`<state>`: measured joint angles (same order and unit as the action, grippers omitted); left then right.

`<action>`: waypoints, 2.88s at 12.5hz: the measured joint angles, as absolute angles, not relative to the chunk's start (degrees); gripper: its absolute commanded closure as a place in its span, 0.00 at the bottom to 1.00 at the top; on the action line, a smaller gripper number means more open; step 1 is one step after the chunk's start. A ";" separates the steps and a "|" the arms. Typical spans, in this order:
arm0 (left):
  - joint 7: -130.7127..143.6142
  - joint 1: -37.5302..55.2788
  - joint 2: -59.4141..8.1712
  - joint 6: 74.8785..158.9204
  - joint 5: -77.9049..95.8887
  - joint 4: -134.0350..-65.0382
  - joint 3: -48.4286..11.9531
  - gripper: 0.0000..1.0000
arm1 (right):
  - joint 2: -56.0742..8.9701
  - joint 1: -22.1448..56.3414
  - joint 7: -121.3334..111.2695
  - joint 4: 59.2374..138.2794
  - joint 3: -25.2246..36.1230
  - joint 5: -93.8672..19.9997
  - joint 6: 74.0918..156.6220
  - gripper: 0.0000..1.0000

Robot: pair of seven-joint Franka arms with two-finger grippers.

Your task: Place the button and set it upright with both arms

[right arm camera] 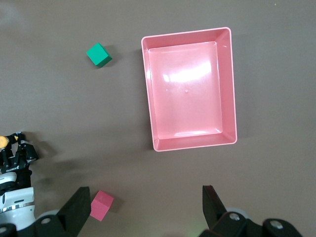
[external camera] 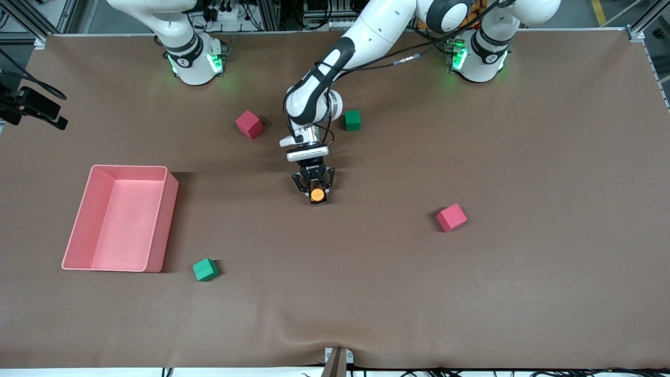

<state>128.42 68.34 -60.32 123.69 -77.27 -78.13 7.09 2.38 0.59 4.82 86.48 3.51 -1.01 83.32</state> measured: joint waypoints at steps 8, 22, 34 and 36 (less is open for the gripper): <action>118.94 71.30 -52.83 116.93 -49.00 -74.91 5.19 0.00 | 2.38 0.58 4.82 86.48 3.61 -1.01 83.11 0.00; 57.06 38.12 -12.06 86.47 -3.89 -75.48 5.86 0.00 | 2.30 0.53 4.82 86.45 3.78 -1.01 82.79 0.00; 16.79 13.76 1.71 87.14 -0.01 -88.49 5.64 0.00 | 2.30 0.52 4.82 86.39 3.77 -1.01 82.79 0.00; 14.05 12.21 4.57 88.72 -0.01 -92.84 5.63 0.00 | 2.30 0.52 4.82 86.39 3.77 -1.01 82.78 0.00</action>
